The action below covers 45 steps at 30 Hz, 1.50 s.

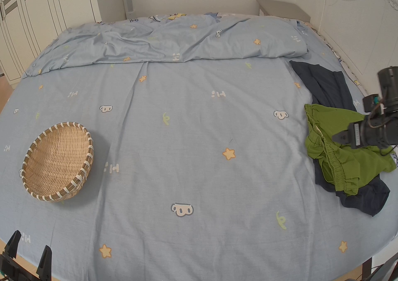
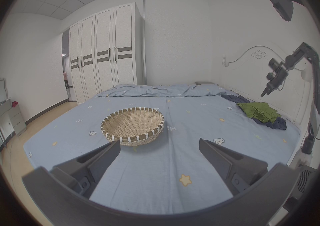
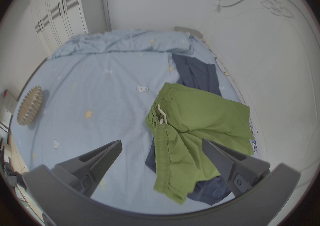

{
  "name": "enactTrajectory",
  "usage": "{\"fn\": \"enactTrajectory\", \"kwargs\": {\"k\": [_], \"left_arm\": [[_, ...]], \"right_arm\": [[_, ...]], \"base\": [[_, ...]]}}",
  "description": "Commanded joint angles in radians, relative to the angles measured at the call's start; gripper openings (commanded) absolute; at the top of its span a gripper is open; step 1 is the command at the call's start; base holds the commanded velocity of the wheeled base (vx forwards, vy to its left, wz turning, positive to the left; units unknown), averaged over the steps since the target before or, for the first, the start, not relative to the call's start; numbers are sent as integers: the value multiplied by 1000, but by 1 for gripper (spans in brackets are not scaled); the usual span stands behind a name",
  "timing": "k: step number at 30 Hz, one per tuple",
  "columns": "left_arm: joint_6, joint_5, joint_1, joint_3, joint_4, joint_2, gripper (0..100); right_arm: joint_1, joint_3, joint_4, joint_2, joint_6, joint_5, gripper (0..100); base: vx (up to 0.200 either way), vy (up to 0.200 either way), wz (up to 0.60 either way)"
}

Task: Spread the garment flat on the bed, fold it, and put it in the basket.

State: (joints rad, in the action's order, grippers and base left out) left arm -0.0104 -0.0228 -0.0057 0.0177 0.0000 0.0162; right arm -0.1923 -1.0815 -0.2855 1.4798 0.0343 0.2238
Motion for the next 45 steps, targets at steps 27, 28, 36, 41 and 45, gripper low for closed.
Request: {"fn": "enactTrajectory", "kwargs": {"k": [27, 28, 36, 41, 45], "left_arm": [[0, 0, 0, -16, 0, -16, 100], [0, 0, 0, -16, 0, -16, 100], [0, 0, 0, -16, 0, -16, 100], [0, 0, 0, -16, 0, -16, 100], [0, 0, 0, -16, 0, -16, 100]], "right_arm": [[-47, -291, 85, 524, 10, 161, 0], [-47, -293, 85, 524, 12, 160, 0], [-47, -319, 71, 525, 15, 160, 0], [-52, -348, 51, 519, 7, 137, 0], [-68, -419, -55, 499, -31, 118, 0]], "base": [[0, 0, 0], [0, 0, 0], [0, 0, 0], [0, 0, 0], [0, 0, 0]]}}
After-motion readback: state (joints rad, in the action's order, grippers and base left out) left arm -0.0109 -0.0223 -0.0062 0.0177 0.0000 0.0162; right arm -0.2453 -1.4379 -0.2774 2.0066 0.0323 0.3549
